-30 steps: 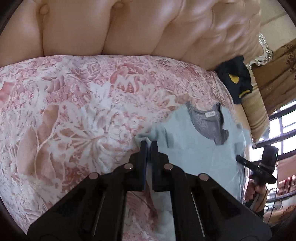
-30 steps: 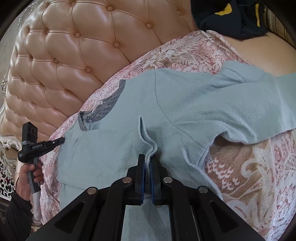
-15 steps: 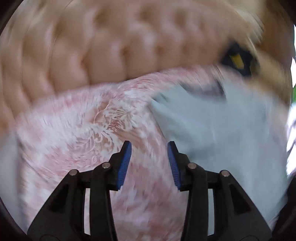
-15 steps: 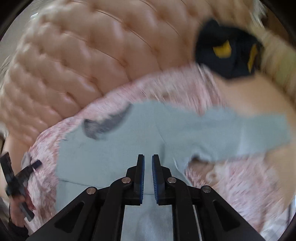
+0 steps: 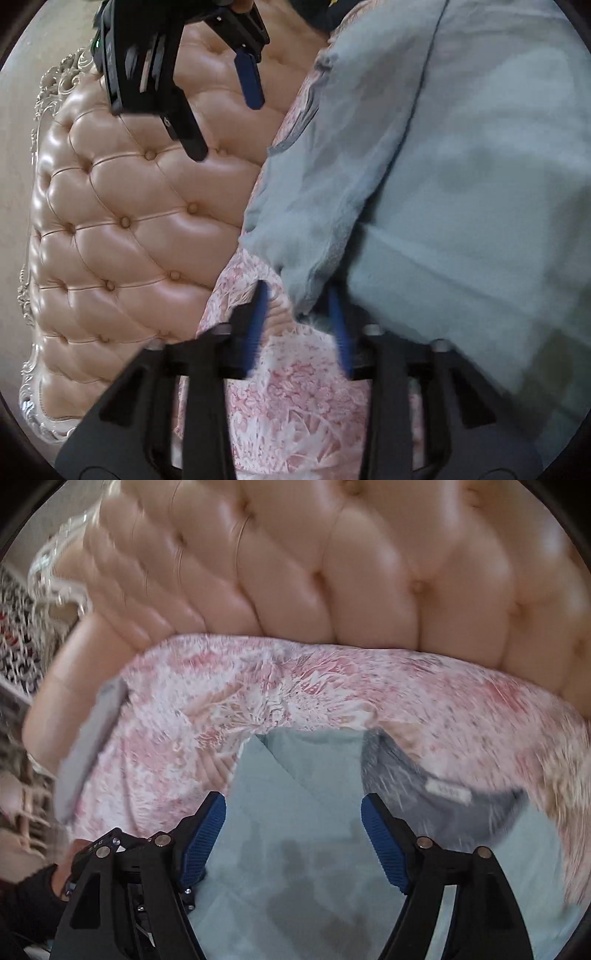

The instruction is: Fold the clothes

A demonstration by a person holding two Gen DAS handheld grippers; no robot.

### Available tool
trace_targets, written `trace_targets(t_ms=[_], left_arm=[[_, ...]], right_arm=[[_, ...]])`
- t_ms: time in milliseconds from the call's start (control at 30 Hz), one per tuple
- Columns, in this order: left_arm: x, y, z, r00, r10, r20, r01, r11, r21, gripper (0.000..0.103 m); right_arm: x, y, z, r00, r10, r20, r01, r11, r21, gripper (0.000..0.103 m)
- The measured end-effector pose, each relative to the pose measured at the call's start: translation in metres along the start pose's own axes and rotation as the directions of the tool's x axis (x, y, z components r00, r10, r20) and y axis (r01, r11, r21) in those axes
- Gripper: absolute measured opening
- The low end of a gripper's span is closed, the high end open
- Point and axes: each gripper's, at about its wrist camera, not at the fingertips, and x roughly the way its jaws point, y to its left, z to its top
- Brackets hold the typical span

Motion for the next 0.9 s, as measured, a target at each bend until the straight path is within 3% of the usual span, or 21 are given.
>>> trace_targets(t_ms=[33,133,300,467,667,733,800,867,900], left_arm=[[0.003,-0.001,0.0,1.0,0.007,-0.011,-0.007,1.0,0.004,0.012],[0.002,-0.01,0.001,0.998,0.059,-0.001,-0.059,0.997,0.051,0.01],[0.005,-0.009,0.001,0.998,0.067,-0.004,-0.067,0.997,0.05,0.01],[0.005,-0.009,0.0,0.998,0.058,-0.004,-0.058,0.997,0.044,0.01],[0.005,-0.008,-0.001,0.999,0.048,-0.004,-0.048,0.998,0.036,0.01],[0.005,-0.008,-0.001,0.999,0.045,-0.004,-0.045,0.998,0.033,0.01],[0.006,-0.008,-0.002,0.999,0.041,-0.004,-0.041,0.999,0.029,0.01],[0.006,-0.009,-0.002,0.999,0.041,-0.006,-0.041,0.999,0.03,0.01],[0.007,-0.008,-0.003,0.999,0.041,-0.006,-0.041,0.999,0.03,0.01]], right_arm=[[0.005,-0.002,0.003,1.0,0.005,-0.021,-0.005,1.0,-0.002,0.077],[0.022,0.0,0.009,0.994,0.055,-0.09,-0.055,0.998,0.006,0.077],[0.048,0.0,0.031,0.98,0.094,-0.175,-0.086,0.995,0.049,0.077],[0.079,0.007,0.055,0.939,0.143,-0.313,-0.141,0.99,0.03,0.077],[0.102,0.025,0.064,0.897,0.136,-0.421,-0.171,0.984,-0.047,0.076],[0.104,0.037,0.06,0.894,0.09,-0.438,-0.152,0.982,-0.11,0.075],[0.1,0.046,0.055,0.889,0.096,-0.448,-0.171,0.977,-0.131,0.063],[0.091,0.049,0.054,0.906,0.071,-0.418,-0.146,0.978,-0.151,0.064],[0.088,0.049,0.053,0.903,0.104,-0.416,-0.177,0.974,-0.142,0.064]])
